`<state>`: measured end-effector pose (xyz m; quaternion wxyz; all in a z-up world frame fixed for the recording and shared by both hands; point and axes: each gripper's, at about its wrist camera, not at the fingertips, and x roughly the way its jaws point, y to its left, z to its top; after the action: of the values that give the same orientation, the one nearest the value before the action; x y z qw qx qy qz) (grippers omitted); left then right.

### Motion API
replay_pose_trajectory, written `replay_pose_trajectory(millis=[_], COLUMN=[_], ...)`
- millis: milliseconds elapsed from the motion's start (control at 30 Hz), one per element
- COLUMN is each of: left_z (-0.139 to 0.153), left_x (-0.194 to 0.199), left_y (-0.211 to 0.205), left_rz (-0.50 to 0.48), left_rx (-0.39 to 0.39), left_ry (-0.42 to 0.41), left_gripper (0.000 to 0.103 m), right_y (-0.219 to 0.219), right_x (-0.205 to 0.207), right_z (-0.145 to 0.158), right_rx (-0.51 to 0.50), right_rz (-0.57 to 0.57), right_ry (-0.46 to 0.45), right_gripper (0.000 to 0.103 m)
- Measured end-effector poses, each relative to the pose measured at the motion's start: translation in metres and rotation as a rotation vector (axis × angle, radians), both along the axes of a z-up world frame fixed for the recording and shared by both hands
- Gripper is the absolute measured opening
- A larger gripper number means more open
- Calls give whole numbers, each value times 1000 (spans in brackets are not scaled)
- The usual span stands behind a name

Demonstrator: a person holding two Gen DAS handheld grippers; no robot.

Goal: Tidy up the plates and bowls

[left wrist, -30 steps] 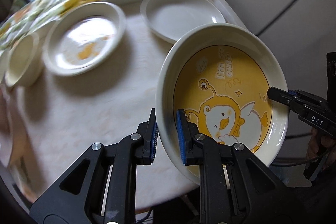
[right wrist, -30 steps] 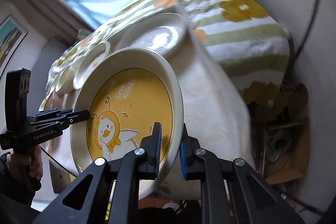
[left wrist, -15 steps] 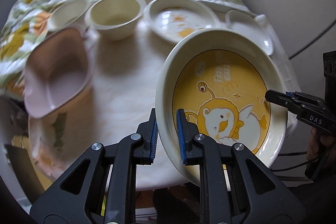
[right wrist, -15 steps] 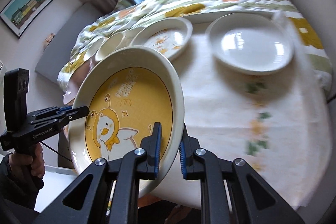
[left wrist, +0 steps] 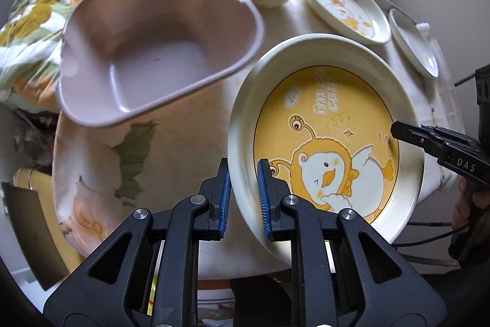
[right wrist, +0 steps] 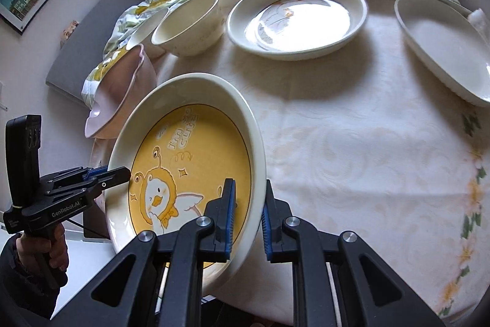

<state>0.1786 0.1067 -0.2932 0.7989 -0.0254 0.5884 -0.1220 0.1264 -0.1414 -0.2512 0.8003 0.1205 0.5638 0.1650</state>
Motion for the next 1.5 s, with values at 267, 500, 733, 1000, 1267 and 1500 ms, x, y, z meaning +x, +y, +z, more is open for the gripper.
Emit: replay_pose_trajectory(millis=[267, 500, 733, 1000, 1267, 1500], left_z=[-3, 0, 0, 2, 13, 55], left_x=[2, 2, 2, 0, -6, -33], left_y=[-5, -11, -15, -29, -35, -46], left_rz=[1, 6, 8, -24, -35, 22], left_rx=[21, 50, 71, 98, 114, 156], left_ry=[-31, -45, -50, -63, -108, -167], left_gripper=[15, 15, 15, 57, 59, 59], right_y=[4, 0, 2, 13, 13, -16], right_x=[4, -2, 0, 3, -1, -22], right_z=[-8, -14, -14, -13, -1, 35], right_rx=[-13, -33, -57, -101, -116, -107], right_rz=[0, 9, 24, 48, 17, 16], right_ry=[-4, 26, 26, 42, 63, -10], right_gripper=[14, 14, 14, 26, 43, 43])
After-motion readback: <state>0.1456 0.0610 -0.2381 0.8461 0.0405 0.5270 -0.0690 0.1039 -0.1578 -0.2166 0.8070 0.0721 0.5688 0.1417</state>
